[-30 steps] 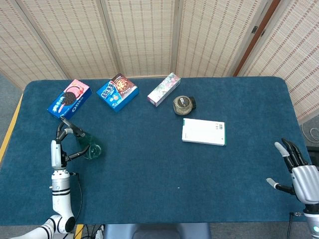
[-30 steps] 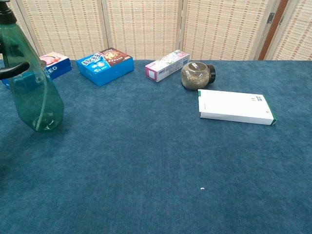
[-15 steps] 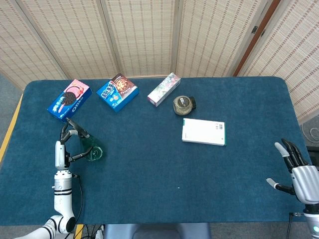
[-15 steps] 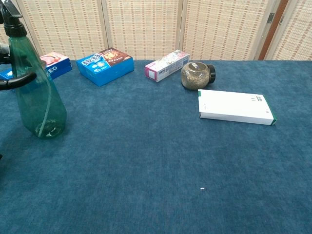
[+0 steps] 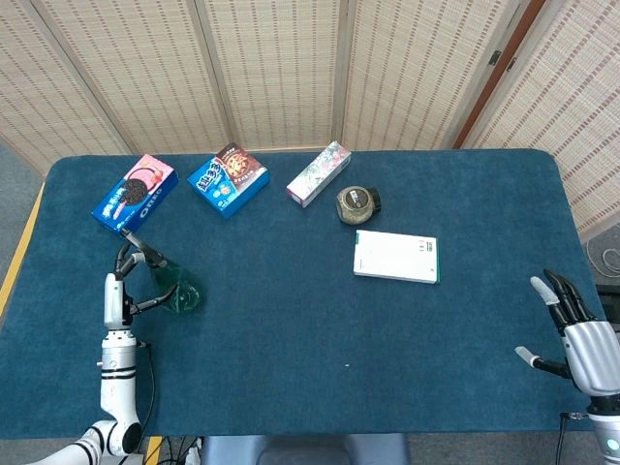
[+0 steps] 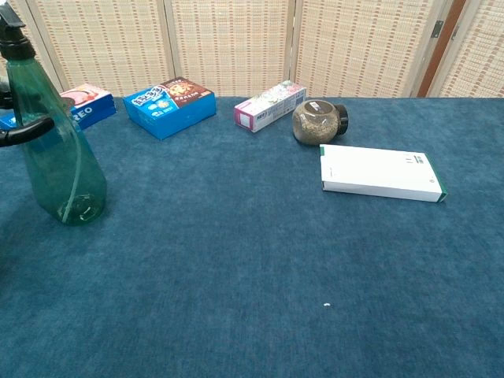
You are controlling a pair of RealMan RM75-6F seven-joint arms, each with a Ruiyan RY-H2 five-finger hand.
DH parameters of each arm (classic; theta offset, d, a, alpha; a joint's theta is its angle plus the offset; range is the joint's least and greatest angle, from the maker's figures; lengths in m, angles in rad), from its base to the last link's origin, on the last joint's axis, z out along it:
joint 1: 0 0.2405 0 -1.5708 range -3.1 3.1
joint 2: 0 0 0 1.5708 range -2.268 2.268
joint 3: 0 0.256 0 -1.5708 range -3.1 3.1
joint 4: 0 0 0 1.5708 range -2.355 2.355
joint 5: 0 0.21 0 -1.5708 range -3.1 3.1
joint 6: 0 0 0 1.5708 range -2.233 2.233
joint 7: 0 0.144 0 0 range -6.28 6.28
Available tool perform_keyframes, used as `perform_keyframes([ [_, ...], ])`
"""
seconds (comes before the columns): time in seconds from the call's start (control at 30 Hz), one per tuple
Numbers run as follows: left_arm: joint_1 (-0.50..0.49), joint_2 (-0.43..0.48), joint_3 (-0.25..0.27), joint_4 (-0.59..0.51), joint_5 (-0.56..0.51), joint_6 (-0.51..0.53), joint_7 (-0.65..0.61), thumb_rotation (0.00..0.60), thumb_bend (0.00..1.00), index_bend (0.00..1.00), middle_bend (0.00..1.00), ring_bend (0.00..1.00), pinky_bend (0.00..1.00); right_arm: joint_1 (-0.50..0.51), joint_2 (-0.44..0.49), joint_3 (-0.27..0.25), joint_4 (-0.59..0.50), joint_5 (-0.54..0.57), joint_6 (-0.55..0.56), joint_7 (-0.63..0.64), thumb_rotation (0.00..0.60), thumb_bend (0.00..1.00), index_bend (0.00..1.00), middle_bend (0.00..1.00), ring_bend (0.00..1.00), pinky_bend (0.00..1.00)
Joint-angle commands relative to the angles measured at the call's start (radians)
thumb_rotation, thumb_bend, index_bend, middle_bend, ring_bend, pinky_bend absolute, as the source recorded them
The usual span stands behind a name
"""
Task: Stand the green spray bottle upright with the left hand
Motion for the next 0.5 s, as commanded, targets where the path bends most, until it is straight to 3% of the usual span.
perform_keyframes([
  [0.03,0.004,0.012,0.001,-0.015,0.0,-0.007,0.004,0.6,0.01,0.61,0.64,0.31,0.07,0.001,0.0,0.0,-0.001,-0.001,-0.001,-0.001,0.6,0.0,0.0,0.0,0.0,0.42],
  [0.5,0.019,0.1,0.017,-0.106,0.009,-0.07,-0.051,0.6,0.02,0.53,0.51,0.22,0.07,0.004,-0.001,-0.001,-0.006,-0.002,-0.004,-0.005,0.6,0.0,0.0,0.0,0.0,0.42],
])
